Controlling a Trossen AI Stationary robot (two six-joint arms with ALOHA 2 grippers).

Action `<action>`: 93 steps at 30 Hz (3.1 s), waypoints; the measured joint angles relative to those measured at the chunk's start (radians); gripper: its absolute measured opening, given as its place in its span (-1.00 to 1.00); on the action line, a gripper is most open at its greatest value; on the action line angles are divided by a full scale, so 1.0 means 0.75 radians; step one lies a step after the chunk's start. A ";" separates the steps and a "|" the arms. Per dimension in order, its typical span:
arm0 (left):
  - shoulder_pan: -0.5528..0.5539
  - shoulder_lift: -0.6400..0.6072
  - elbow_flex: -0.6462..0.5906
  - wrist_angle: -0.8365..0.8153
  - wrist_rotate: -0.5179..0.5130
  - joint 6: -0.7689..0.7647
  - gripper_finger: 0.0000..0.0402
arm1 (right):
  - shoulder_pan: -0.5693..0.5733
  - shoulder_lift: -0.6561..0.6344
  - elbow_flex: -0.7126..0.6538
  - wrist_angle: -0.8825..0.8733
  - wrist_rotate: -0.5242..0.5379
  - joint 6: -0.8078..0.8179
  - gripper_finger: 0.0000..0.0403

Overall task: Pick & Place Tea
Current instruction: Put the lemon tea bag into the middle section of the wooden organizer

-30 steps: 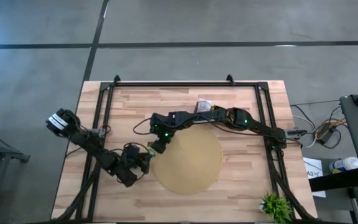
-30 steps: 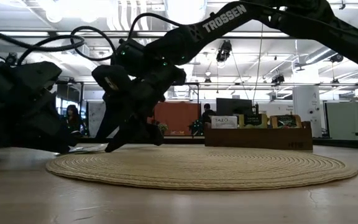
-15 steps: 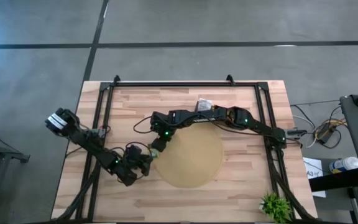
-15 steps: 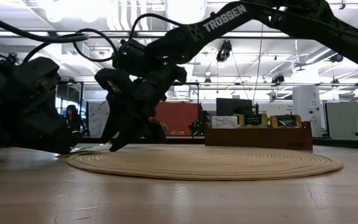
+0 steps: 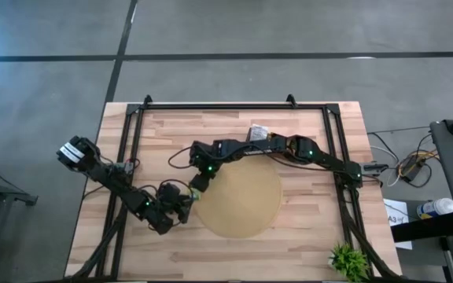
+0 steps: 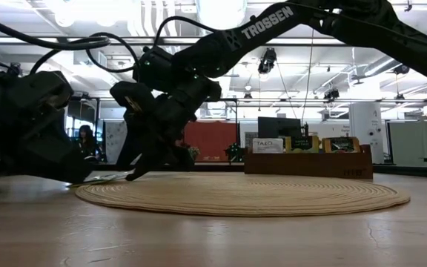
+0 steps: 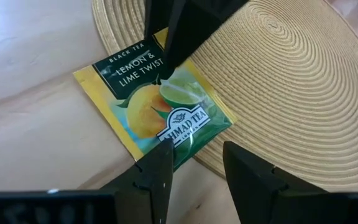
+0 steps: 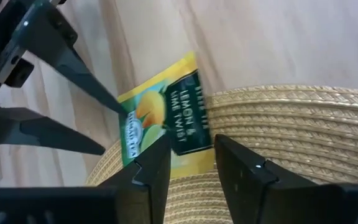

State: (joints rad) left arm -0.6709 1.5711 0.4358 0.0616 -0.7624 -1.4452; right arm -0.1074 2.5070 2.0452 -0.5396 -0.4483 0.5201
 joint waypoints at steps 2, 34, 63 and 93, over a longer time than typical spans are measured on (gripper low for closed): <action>0.006 0.000 -0.001 0.000 0.000 0.012 -0.28 | 0.001 0.000 -0.001 0.000 -0.002 0.001 -0.40; 0.023 -0.444 -0.005 -0.300 -0.134 0.111 -0.28 | -0.060 -0.129 0.291 -0.521 0.365 -0.427 -0.96; 0.023 -0.659 -0.021 -0.469 -0.437 0.113 -0.28 | -0.150 -1.570 -1.422 -0.114 0.977 -0.284 -0.96; 0.023 -0.660 -0.021 -0.467 -0.437 0.061 -0.28 | -0.340 -1.523 -1.668 0.044 0.835 -0.680 -0.96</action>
State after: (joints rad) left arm -0.6537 1.0763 0.4202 -0.2890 -1.0904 -1.3994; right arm -0.3622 1.3649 0.7944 -0.5066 0.1777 0.0101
